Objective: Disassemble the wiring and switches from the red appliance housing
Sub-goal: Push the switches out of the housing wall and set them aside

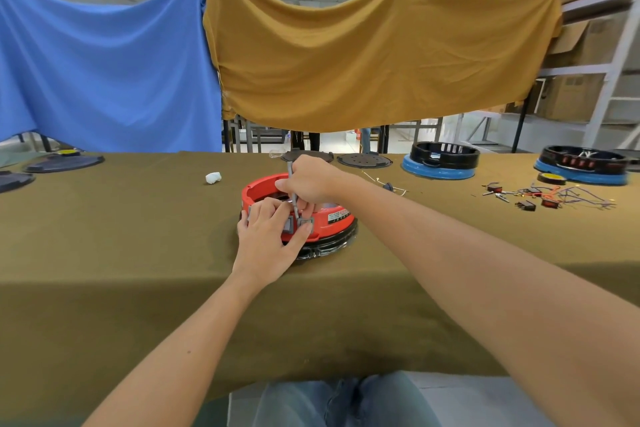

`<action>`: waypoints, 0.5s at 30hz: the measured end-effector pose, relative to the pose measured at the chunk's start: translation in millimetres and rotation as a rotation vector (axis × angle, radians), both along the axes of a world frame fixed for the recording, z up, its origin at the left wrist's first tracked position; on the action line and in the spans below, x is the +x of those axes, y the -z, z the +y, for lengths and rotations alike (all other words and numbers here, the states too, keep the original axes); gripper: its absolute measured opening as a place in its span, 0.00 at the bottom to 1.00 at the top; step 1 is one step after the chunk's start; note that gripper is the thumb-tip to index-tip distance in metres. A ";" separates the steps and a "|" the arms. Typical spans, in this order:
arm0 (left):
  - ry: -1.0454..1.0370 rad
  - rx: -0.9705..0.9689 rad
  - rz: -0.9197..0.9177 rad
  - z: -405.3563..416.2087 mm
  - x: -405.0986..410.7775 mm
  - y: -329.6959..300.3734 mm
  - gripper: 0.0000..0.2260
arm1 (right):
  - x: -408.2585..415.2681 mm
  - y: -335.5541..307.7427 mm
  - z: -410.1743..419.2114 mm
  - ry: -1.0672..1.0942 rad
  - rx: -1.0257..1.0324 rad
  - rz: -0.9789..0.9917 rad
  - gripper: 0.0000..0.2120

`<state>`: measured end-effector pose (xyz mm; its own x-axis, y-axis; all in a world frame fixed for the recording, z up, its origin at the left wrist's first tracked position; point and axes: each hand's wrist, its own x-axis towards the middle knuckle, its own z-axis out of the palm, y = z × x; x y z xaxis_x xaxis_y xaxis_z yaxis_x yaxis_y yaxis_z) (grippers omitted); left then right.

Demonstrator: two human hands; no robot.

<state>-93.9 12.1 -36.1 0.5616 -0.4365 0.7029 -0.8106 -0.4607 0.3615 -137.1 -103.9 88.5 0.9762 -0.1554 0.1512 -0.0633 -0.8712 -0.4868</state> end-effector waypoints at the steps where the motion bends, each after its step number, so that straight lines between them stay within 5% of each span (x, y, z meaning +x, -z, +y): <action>1: 0.000 0.002 0.001 0.1 0.1 0.3 0.17 | 0.0 0.1 -0.1 -0.004 0.002 0.002 0.19; 8: 0.005 -0.005 0.022 0.2 -1.0 -1.2 0.23 | -20.9 13.9 -27.8 0.028 0.320 -0.269 0.15; 15: -0.003 -0.001 0.018 -0.1 1.2 0.7 0.23 | -31.5 22.6 -44.4 -0.028 0.246 -0.263 0.15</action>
